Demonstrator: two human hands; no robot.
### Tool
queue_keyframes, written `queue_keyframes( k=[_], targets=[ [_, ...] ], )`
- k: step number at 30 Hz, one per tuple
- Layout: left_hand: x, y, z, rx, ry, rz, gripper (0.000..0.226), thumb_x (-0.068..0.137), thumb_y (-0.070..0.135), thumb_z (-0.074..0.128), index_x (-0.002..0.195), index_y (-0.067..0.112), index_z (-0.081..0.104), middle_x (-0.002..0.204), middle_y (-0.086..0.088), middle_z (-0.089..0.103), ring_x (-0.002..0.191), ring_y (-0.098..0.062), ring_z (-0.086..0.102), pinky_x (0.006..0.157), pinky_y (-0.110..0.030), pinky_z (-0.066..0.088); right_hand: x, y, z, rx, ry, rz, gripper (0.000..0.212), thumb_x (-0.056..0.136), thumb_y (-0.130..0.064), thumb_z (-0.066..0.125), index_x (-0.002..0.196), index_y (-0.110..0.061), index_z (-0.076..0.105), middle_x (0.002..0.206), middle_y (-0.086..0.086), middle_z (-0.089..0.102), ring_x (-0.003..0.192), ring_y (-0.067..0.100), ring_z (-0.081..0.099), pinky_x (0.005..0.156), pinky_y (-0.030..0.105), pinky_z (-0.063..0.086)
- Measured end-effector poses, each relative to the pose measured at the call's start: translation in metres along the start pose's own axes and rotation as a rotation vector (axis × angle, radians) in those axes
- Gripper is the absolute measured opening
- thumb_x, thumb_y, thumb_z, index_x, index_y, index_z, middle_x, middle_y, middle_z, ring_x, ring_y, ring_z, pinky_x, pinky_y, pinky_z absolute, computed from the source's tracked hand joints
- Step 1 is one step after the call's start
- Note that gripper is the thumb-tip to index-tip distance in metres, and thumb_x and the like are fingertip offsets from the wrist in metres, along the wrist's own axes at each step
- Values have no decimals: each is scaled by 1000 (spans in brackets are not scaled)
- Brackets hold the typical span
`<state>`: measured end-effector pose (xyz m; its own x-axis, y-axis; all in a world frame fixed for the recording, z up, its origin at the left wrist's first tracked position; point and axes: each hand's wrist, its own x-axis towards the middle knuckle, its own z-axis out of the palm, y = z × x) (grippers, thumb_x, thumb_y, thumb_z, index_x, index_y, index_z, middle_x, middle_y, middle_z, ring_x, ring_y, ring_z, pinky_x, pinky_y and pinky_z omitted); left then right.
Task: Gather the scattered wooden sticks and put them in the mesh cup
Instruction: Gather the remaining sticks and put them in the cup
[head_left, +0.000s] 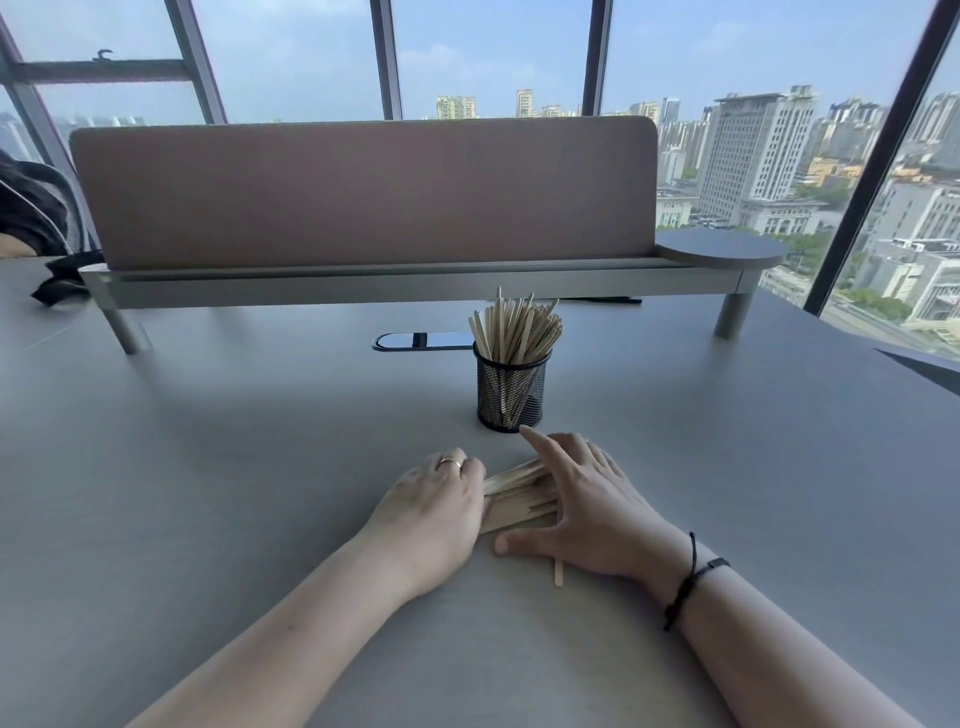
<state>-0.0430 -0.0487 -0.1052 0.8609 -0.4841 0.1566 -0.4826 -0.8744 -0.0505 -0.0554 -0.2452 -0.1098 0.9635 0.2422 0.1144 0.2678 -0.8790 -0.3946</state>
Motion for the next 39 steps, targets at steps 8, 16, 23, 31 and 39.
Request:
queue_keyframes(
  k=[8,16,23,31,39],
  targets=[
    [-3,-2,-1,32,-12,-9,19,106,20,33,119,14,46,122,-7,56,113,-28,58,89,-37,45,-2,-2,-3,49,18,-7,133,55,-86,67,154,-40,-8,152,-7,22,142,15,25,118,29,16],
    [-9,-5,-1,-75,43,-48,14,104,16,36,116,17,43,117,-2,53,109,-25,59,75,-33,43,-1,4,1,132,89,12,135,53,-85,70,151,-47,-15,155,-10,11,144,24,20,118,37,20],
    [-10,-20,-2,-182,139,-74,15,108,22,33,111,13,44,111,-7,53,91,-37,64,65,-35,34,0,6,-2,165,99,24,136,52,-86,68,151,-46,-16,159,-12,8,147,20,17,120,38,19],
    [-5,-42,9,-853,343,-209,29,106,32,38,80,20,38,66,3,45,55,-17,36,52,-34,31,-2,20,-13,172,-91,-140,111,54,-86,68,150,-43,32,159,-23,22,148,-6,-3,125,42,3],
    [1,-36,13,-1293,374,-292,43,98,59,41,76,23,46,50,13,34,43,-8,26,47,-23,22,1,-6,4,-62,-68,-163,107,62,-94,51,151,-40,29,158,-24,26,150,0,4,124,40,-3]
  ],
)
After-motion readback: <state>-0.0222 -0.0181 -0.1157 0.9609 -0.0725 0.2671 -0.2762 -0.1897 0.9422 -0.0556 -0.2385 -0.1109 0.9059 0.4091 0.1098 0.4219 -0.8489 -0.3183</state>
